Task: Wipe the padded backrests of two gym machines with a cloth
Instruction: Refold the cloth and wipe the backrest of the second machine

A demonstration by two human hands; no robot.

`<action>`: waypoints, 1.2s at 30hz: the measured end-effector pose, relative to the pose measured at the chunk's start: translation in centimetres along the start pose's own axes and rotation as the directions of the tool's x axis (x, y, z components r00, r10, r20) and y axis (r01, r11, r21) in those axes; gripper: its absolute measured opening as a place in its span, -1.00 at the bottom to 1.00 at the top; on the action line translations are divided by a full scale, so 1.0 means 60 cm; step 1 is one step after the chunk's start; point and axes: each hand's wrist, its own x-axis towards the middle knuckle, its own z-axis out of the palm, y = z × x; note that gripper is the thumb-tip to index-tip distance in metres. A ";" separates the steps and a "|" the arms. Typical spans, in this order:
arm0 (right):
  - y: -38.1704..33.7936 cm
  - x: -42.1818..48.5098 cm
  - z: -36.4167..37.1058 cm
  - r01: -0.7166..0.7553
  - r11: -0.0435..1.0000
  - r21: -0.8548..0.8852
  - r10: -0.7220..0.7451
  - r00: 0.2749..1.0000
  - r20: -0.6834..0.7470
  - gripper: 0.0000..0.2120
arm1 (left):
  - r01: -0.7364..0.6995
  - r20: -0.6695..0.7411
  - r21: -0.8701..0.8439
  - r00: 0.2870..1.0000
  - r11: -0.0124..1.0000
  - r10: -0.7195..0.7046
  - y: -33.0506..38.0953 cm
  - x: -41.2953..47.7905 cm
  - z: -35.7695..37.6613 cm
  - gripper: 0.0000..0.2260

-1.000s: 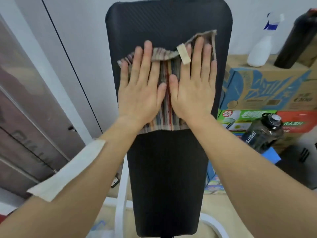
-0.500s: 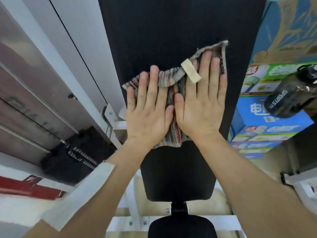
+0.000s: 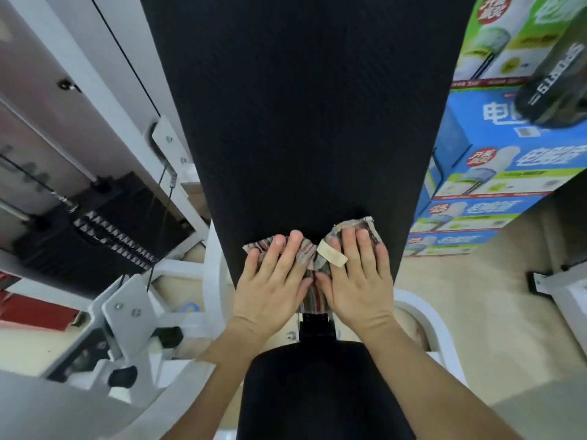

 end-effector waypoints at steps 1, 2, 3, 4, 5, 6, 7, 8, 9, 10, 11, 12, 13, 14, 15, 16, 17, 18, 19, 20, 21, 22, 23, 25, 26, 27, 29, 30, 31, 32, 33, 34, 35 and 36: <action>0.006 0.018 -0.010 -0.022 1.000 0.010 0.021 1.000 0.009 -0.32 | 0.006 0.004 0.002 1.000 1.000 -0.006 -0.004 0.013 -0.008 -0.33; 0.014 0.050 -0.025 -0.062 0.998 0.032 0.062 0.998 0.004 -0.31 | 0.022 -0.001 0.003 1.000 1.000 -0.022 -0.013 0.038 -0.022 -0.31; 0.023 0.099 -0.044 -0.117 0.991 0.057 0.118 0.993 -0.013 -0.31 | 0.047 -0.017 -0.001 0.999 0.999 -0.047 -0.027 0.076 -0.043 -0.31; 0.036 0.162 -0.070 -0.183 0.980 0.080 0.186 0.982 -0.037 -0.32 | 0.082 -0.034 -0.014 0.996 0.997 -0.083 -0.043 0.129 -0.071 -0.33; 0.051 0.233 -0.100 -0.241 0.965 0.099 0.249 0.966 -0.074 -0.34 | 0.120 -0.056 -0.035 0.991 0.992 -0.122 -0.061 0.195 -0.105 -0.36; 0.070 0.307 -0.132 -0.282 0.952 0.119 0.296 0.947 -0.126 -0.38 | 0.149 -0.100 -0.053 0.983 0.987 -0.154 -0.080 0.266 -0.143 -0.40; 0.090 0.379 -0.162 -0.308 0.942 0.136 0.329 0.927 -0.178 -0.41 | 0.172 -0.157 -0.063 0.971 0.983 -0.180 -0.098 0.337 -0.180 -0.44; 0.112 0.444 -0.189 -0.328 0.933 0.147 0.354 0.911 -0.214 -0.42 | 0.191 -0.202 -0.067 0.959 0.979 -0.201 -0.114 0.403 -0.214 -0.47; 0.131 0.495 -0.209 -0.351 0.925 0.147 0.378 0.892 -0.246 -0.43 | 0.205 -0.228 -0.064 0.950 0.977 -0.214 -0.127 0.459 -0.243 -0.48; 0.146 0.529 -0.222 -0.377 0.914 0.150 0.405 0.872 -0.276 -0.44 | 0.209 -0.235 -0.054 0.948 0.977 -0.215 -0.134 0.500 -0.264 -0.49; 0.155 0.544 -0.227 -0.392 0.905 0.164 0.424 0.856 -0.295 -0.45 | 0.206 -0.229 -0.041 0.950 0.978 -0.210 -0.136 0.524 -0.276 -0.49; 0.158 0.542 -0.226 -0.397 0.898 0.190 0.438 0.849 -0.297 -0.45 | 0.202 -0.223 -0.035 0.953 0.979 -0.204 -0.131 0.530 -0.279 -0.50; 0.156 0.524 -0.219 -0.392 0.895 0.214 0.441 0.852 -0.283 -0.45 | 0.194 -0.218 -0.032 0.956 0.980 -0.196 -0.121 0.520 -0.272 -0.50; 0.148 0.489 -0.207 -0.379 0.897 0.228 0.430 0.867 -0.251 -0.43 | 0.171 -0.209 -0.033 0.962 0.985 -0.175 -0.107 0.493 -0.256 -0.50; 0.139 0.441 -0.189 -0.362 0.904 0.225 0.409 0.887 -0.214 -0.41 | 0.124 -0.195 -0.027 0.973 0.992 -0.127 -0.092 0.452 -0.233 -0.50; 0.129 0.383 -0.163 -0.340 0.916 0.213 0.379 0.908 -0.178 -0.39 | 0.052 -0.175 -0.019 0.983 0.998 -0.054 -0.076 0.401 -0.202 -0.50; 0.117 0.319 -0.134 -0.310 0.930 0.198 0.340 0.929 -0.144 -0.38 | -0.026 -0.144 -0.014 0.989 1.000 0.024 -0.062 0.343 -0.168 -0.49; 0.104 0.254 -0.105 -0.271 0.945 0.185 0.295 0.948 -0.119 -0.38 | -0.103 -0.106 -0.011 0.989 0.995 0.101 -0.050 0.280 -0.133 -0.45; 0.092 0.192 -0.076 -0.238 0.957 0.168 0.259 0.959 -0.112 -0.39 | -0.165 -0.071 -0.003 0.984 0.986 0.164 -0.039 0.220 -0.099 -0.42; 0.079 0.140 -0.050 -0.220 0.965 0.141 0.237 0.965 -0.116 -0.39 | -0.207 -0.050 0.012 0.977 0.978 0.207 -0.027 0.165 -0.067 -0.38; 0.065 0.095 -0.028 -0.211 0.971 0.109 0.224 0.968 -0.115 -0.37 | -0.226 -0.043 0.023 0.973 0.974 0.227 -0.014 0.118 -0.039 -0.36; 0.048 0.056 -0.012 -0.201 0.976 0.083 0.209 0.973 -0.101 -0.31 | -0.228 -0.038 0.014 0.973 0.974 0.228 0.000 0.075 -0.016 -0.34; 0.031 0.021 0.002 -0.175 0.982 0.066 0.181 0.980 -0.088 -0.28 | -0.229 -0.026 -0.002 0.973 0.974 0.228 0.011 0.035 0.002 -0.33; -0.006 -0.039 0.023 -0.077 0.996 0.052 0.080 0.995 -0.053 -0.30 | -0.258 0.014 -0.013 0.966 0.966 0.258 0.015 -0.038 0.030 -0.31; -0.024 -0.063 0.032 -0.017 0.998 0.062 0.018 1.000 -0.024 -0.32 | -0.275 0.046 -0.016 0.960 0.961 0.275 0.007 -0.070 0.039 -0.31; -0.040 -0.079 0.040 0.043 0.997 0.064 -0.043 0.999 -0.004 -0.31 | -0.290 0.075 -0.009 0.954 0.957 0.290 -0.006 -0.098 0.043 -0.31; -0.070 -0.076 0.049 0.133 0.990 0.036 -0.133 0.991 0.007 -0.25 | -0.299 0.119 0.026 0.948 0.954 0.295 -0.039 -0.131 0.037 -0.30; -0.085 -0.058 0.050 0.159 0.987 0.038 -0.159 0.987 0.000 -0.25 | -0.274 0.143 0.031 0.953 0.961 0.267 -0.056 -0.135 0.030 -0.30; -0.099 -0.031 0.044 0.185 0.982 0.050 -0.185 0.983 -0.007 -0.27 | -0.221 0.164 0.032 0.963 0.975 0.213 -0.073 -0.134 0.018 -0.30; -0.112 0.004 0.033 0.220 0.974 0.061 -0.219 0.976 -0.012 -0.31 | -0.143 0.172 0.040 0.976 0.989 0.135 -0.090 -0.127 0.005 -0.29; -0.120 0.051 0.018 0.252 0.965 0.073 -0.251 0.968 -0.017 -0.36 | -0.039 0.172 0.048 0.985 0.998 0.030 -0.107 -0.109 -0.011 -0.30; -0.126 0.107 0.000 0.271 0.959 0.085 -0.270 0.963 -0.020 -0.41 | 0.087 0.178 0.041 0.980 0.995 -0.093 -0.126 -0.079 -0.029 -0.32; -0.127 0.170 -0.023 0.274 0.957 0.092 -0.272 0.962 -0.029 -0.45 | 0.214 0.189 0.026 0.958 0.977 -0.215 -0.145 -0.037 -0.049 -0.36; -0.125 0.238 -0.049 0.267 0.959 0.089 -0.264 0.963 -0.049 -0.47 | 0.314 0.175 0.010 0.934 0.949 -0.311 -0.166 0.014 -0.072 -0.41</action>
